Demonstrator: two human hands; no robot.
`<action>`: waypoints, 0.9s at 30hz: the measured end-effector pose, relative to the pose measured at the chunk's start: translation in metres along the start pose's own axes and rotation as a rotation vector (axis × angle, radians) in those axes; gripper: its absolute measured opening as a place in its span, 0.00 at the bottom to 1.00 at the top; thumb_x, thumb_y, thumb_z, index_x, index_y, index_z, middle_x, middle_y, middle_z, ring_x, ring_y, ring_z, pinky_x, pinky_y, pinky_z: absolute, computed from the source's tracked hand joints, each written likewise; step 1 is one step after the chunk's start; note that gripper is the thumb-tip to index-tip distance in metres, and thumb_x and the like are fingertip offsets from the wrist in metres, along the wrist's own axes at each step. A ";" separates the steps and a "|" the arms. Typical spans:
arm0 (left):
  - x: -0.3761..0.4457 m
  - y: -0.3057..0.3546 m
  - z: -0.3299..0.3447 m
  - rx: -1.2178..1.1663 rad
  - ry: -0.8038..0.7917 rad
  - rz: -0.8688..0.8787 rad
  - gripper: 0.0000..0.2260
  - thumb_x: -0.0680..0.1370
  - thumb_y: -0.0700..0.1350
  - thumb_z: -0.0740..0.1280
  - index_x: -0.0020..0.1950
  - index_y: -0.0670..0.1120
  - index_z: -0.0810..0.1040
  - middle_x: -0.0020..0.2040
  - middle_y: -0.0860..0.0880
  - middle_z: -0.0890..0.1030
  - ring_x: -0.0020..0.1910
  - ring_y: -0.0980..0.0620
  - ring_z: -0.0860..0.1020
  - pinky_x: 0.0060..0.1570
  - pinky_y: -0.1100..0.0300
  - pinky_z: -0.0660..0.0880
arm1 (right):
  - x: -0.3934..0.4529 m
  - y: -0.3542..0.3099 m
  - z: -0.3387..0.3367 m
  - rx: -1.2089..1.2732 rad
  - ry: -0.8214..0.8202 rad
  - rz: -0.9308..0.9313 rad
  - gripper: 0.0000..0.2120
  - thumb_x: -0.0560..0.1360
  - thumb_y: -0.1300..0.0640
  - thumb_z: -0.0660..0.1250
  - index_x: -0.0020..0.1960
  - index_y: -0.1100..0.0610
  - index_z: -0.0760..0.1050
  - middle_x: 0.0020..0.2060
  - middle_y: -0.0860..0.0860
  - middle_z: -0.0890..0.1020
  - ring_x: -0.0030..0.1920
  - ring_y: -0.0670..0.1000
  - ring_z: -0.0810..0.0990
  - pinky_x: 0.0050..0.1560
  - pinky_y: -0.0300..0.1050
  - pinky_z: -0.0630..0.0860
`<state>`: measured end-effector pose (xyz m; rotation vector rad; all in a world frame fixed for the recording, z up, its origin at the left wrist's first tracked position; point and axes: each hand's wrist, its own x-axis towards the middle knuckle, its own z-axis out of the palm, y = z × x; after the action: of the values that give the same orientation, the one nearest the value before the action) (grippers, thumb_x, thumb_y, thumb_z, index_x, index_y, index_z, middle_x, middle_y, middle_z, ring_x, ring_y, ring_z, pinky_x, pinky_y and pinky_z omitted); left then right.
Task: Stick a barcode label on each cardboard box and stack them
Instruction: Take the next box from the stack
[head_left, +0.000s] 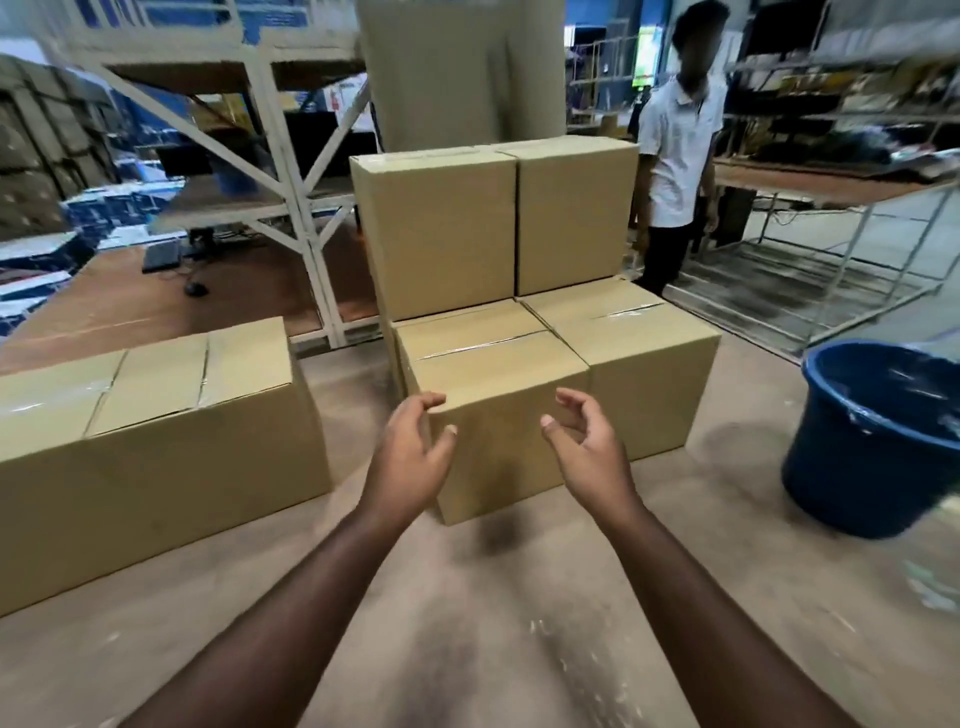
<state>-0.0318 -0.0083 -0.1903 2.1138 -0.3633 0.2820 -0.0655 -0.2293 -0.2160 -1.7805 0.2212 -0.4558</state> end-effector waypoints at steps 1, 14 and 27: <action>0.015 0.003 0.007 0.032 0.012 -0.021 0.18 0.80 0.46 0.69 0.70 0.51 0.74 0.68 0.52 0.75 0.64 0.56 0.74 0.65 0.53 0.74 | 0.014 0.001 -0.011 -0.025 -0.006 0.012 0.19 0.80 0.49 0.70 0.70 0.42 0.73 0.67 0.42 0.78 0.69 0.48 0.76 0.69 0.54 0.75; 0.073 -0.018 0.062 -0.016 0.046 -0.477 0.26 0.85 0.57 0.55 0.83 0.56 0.56 0.80 0.47 0.65 0.76 0.41 0.67 0.72 0.52 0.67 | 0.091 0.023 -0.009 -0.881 -0.004 -0.165 0.28 0.81 0.36 0.59 0.76 0.51 0.70 0.78 0.55 0.64 0.76 0.58 0.61 0.70 0.60 0.67; -0.073 -0.035 0.032 -0.363 0.179 -0.491 0.10 0.84 0.51 0.63 0.65 0.57 0.73 0.59 0.61 0.81 0.56 0.69 0.78 0.60 0.65 0.74 | 0.019 0.030 -0.030 0.338 0.192 0.115 0.10 0.78 0.42 0.71 0.49 0.47 0.86 0.50 0.46 0.85 0.52 0.50 0.84 0.50 0.46 0.80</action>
<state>-0.0849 -0.0067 -0.2586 1.7351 0.2011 0.1039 -0.0576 -0.2708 -0.2355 -1.3873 0.3577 -0.5477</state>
